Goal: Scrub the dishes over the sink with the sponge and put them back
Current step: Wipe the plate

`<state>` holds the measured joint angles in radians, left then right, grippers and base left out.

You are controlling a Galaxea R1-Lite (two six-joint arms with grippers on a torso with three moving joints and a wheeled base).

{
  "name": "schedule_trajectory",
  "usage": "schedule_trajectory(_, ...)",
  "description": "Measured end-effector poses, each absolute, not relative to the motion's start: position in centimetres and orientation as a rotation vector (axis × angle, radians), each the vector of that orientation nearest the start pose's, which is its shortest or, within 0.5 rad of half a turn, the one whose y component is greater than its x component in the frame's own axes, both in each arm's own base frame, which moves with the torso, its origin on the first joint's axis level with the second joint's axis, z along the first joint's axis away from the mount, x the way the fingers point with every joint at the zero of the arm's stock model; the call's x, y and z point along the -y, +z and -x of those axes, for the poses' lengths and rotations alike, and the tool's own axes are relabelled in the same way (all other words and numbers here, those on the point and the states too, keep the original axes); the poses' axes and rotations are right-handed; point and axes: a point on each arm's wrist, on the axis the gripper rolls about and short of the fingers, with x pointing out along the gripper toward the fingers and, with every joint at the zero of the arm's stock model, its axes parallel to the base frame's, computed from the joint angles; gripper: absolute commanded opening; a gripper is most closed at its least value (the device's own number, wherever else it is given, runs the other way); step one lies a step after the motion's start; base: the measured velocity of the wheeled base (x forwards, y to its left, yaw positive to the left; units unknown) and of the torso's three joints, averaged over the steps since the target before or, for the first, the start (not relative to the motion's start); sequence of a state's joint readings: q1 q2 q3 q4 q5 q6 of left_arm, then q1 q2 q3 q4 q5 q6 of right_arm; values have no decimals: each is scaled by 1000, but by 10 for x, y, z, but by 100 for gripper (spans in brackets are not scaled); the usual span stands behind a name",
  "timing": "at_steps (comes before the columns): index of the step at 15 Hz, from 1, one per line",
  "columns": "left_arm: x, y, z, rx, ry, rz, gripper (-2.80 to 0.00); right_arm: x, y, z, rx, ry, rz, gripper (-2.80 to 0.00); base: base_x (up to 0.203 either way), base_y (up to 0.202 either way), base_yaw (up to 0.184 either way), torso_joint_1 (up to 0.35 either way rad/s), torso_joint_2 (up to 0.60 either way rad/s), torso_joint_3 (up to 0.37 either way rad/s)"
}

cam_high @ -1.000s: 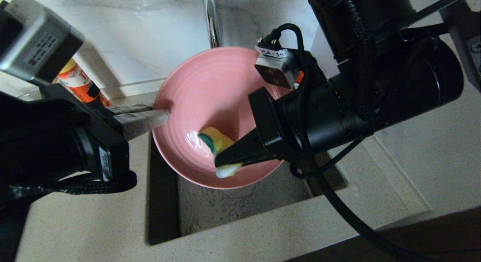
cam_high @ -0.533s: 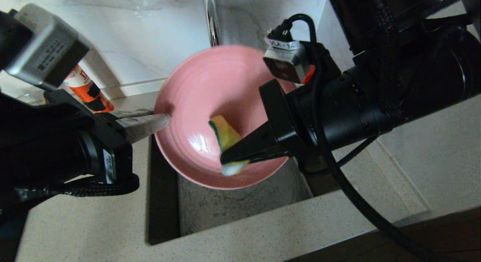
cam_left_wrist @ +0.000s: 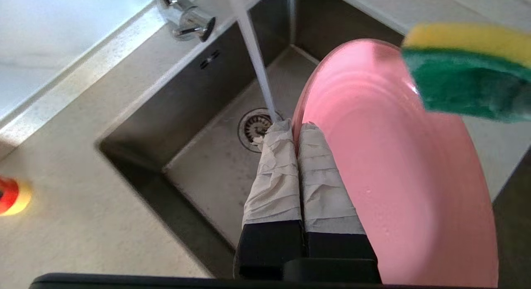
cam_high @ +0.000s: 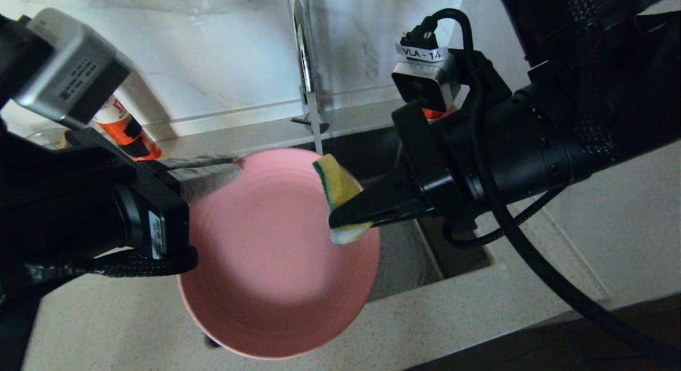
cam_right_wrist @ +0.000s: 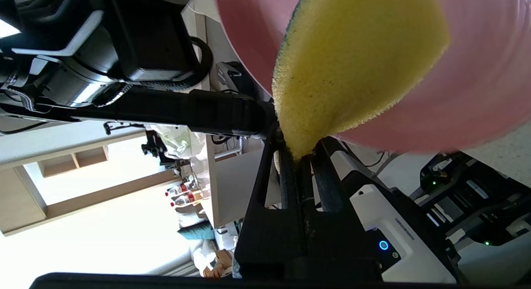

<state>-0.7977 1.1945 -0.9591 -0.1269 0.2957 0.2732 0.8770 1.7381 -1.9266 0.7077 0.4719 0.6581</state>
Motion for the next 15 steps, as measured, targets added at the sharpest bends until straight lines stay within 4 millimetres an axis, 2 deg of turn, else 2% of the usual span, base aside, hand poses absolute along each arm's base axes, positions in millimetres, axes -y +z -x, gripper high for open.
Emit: schedule_trajectory(15,117,300,-122,-33,-541,-246,-280,-255,346,-176,-972,1150,-405,-280,0,0,0,0,0,0)
